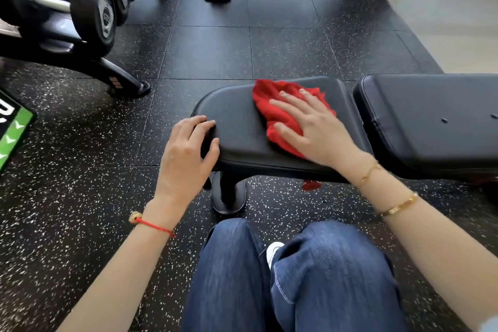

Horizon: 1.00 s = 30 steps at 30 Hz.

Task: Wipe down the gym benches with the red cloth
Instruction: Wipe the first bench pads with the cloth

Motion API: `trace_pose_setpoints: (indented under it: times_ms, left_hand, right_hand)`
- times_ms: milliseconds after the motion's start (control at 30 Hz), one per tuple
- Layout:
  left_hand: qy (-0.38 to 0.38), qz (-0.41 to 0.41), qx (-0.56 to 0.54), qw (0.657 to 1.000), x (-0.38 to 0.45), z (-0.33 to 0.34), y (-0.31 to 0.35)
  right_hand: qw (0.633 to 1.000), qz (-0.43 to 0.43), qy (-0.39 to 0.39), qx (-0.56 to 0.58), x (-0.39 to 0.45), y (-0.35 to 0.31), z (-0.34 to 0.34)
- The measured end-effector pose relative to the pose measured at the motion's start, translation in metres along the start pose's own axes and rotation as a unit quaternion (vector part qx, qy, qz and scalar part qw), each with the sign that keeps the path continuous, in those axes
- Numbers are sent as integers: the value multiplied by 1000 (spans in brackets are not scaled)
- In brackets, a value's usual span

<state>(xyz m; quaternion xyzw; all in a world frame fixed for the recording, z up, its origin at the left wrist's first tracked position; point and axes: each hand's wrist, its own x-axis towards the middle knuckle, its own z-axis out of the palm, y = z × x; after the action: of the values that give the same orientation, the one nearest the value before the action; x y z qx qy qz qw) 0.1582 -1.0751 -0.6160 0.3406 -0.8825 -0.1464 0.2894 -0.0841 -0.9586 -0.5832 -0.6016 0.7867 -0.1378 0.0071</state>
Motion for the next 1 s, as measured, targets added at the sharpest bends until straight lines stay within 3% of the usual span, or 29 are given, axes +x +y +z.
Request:
trace_pose_setpoints:
  times_ms: [133, 333, 433, 533, 700, 833, 1000]
  left_hand:
    - [-1, 10, 3, 1000, 4, 1, 6]
    - [-16, 19, -25, 999, 25, 16, 30]
    - [-21, 11, -41, 999, 35, 23, 39]
    - [-27, 10, -44, 999, 41, 30, 45]
    - [-28, 16, -29, 999, 42, 38, 48]
    - [-15, 16, -24, 999, 42, 41, 44]
    - [5, 23, -22, 999, 40, 44, 42]
  right_hand:
    - [991, 130, -6, -16, 35, 21, -6]
    - [1000, 14, -16, -4, 4, -23, 6]
    - [1000, 16, 7, -9, -32, -10, -1]
    - [996, 81, 34, -18, -43, 17, -7]
    - [982, 189, 7, -24, 16, 45, -10]
    - [992, 121, -16, -21, 38, 16, 2]
    - [999, 39, -1, -6, -15, 7, -2]
